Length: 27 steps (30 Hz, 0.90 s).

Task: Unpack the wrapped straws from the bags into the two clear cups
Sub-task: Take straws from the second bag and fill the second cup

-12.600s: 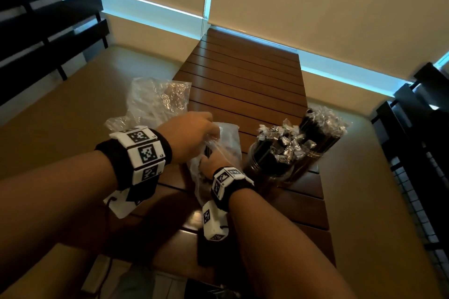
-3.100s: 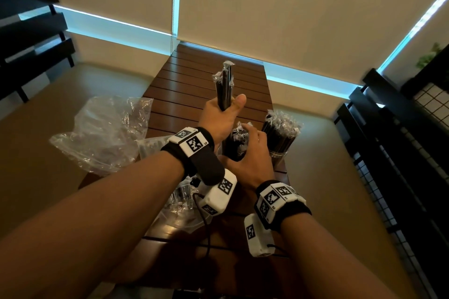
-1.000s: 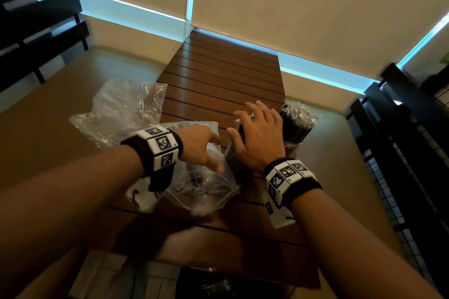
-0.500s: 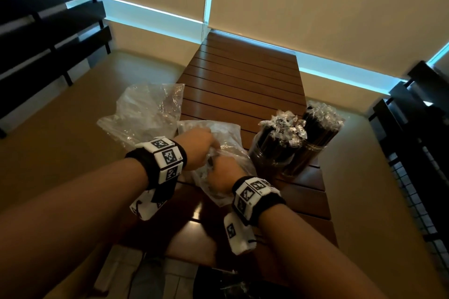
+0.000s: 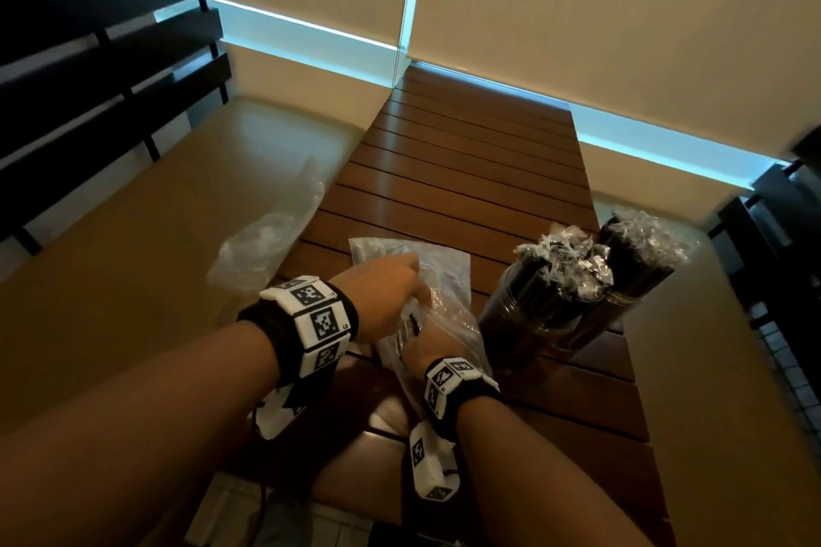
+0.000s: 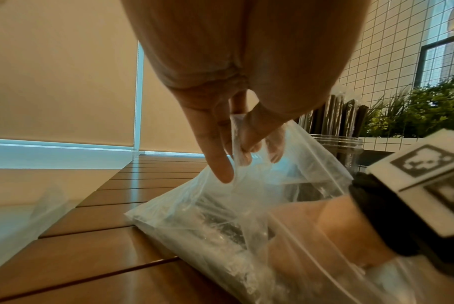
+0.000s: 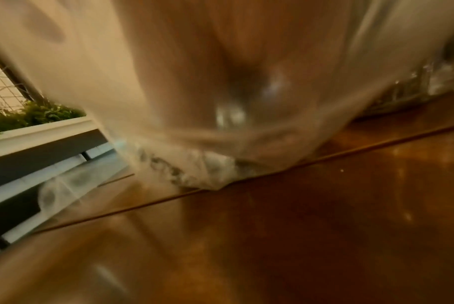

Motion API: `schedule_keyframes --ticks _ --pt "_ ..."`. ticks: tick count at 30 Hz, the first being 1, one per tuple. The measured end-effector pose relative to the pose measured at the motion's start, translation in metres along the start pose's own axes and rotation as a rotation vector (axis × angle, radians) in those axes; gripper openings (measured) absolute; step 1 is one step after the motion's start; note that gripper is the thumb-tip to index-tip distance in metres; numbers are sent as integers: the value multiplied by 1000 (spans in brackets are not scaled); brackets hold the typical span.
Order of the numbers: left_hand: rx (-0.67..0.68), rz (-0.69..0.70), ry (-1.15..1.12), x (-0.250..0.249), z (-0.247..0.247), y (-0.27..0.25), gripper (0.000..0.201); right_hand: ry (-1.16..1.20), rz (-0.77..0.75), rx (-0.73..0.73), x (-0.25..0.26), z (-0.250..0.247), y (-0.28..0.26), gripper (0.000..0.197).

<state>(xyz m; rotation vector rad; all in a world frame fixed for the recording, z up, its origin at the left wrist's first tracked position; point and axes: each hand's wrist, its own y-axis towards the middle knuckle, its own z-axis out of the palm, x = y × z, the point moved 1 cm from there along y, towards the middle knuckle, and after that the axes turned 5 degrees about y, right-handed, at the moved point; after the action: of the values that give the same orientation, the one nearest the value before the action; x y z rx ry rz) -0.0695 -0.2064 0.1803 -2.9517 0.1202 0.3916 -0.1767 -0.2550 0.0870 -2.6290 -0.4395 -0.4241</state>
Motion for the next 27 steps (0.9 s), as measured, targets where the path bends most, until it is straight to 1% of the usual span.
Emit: schedule_keyframes --ticks 2,5,6,10,12,15,18,20,24,27 --pt "-1 -14 10 2 2 1 44 7 -13 19 4 -2 -1 27" --pt "-14 -44 21 4 4 3 47 -89 -9 135 7 -14 -1 34" --pt "-25 -54 24 4 5 4 48 -108 12 158 7 -18 -1 36" --pt "-54 -83 36 1 5 6 45 -112 15 161 7 -38 -7 39" --pt "-54 -97 48 -3 5 7 42 -129 -23 168 11 -44 -14 40" --pt "-63 -139 80 -6 4 10 42 -152 -74 148 19 -57 -24 34" --pt "-96 -192 97 -5 2 12 43 -277 -144 88 21 -76 -34 28" --pt "-115 -235 102 -1 2 14 41 -360 -174 92 23 -95 -46 27" --pt "-128 -308 86 3 3 16 38 -567 -217 76 30 -146 -76 24" --pt "-125 -359 92 5 2 18 32 -677 -222 -21 33 -189 -99 13"
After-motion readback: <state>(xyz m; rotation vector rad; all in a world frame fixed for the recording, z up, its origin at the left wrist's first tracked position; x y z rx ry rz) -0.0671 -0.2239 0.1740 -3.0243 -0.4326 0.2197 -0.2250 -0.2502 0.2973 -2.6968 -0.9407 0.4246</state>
